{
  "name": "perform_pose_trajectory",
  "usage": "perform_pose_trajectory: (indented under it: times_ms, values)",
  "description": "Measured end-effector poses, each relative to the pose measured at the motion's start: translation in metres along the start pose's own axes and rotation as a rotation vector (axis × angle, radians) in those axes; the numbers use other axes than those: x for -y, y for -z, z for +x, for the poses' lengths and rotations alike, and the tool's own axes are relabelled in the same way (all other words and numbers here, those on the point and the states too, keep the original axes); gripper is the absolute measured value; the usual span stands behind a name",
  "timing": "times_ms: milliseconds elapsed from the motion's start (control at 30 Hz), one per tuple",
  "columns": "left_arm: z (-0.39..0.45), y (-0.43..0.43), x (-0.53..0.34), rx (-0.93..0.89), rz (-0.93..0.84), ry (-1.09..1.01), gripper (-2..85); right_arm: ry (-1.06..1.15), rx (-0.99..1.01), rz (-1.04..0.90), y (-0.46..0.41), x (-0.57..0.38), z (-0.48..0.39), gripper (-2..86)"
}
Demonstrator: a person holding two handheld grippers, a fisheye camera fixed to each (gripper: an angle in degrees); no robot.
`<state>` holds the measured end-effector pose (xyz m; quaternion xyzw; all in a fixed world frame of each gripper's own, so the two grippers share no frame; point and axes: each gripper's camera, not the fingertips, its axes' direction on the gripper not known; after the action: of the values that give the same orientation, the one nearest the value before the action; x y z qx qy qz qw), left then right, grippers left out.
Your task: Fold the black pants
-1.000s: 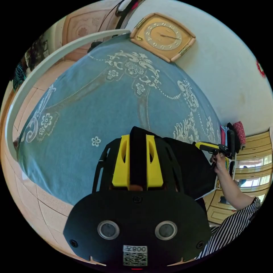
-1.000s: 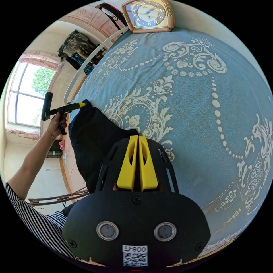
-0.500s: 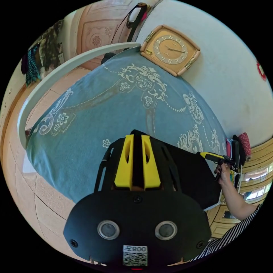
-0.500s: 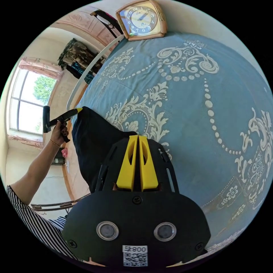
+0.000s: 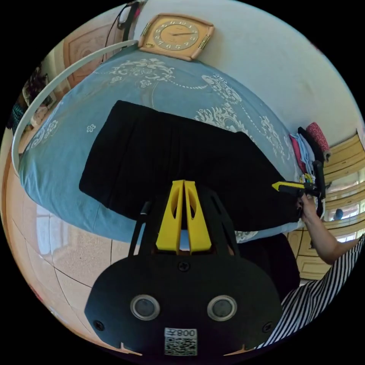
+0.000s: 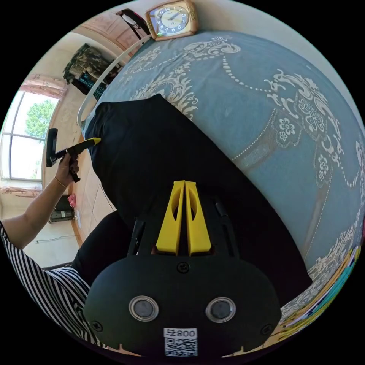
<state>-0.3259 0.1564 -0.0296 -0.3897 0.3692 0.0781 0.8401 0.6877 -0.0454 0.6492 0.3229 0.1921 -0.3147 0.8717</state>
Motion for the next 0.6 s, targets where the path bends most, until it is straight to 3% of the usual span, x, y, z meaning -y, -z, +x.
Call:
perform_pose_trajectory:
  times_ms: [100,300,467,600]
  values:
    - [0.033,0.006,0.007,-0.004,0.044,-0.008,1.4,-0.048,0.037,0.088,0.018,-0.03,0.014,1.4]
    - [0.147,-0.014,0.009,-0.095,-0.017,-0.279,4.8,-0.315,0.056,0.273,0.057,-0.153,0.082,6.4]
    - [0.274,-0.071,0.013,-0.272,-0.165,-0.53,7.3,-0.719,0.071,0.341,0.06,-0.298,0.154,9.5]
    - [0.371,-0.11,0.014,-0.333,-0.269,-0.733,7.7,-0.816,0.082,0.374,0.053,-0.353,0.178,10.0]
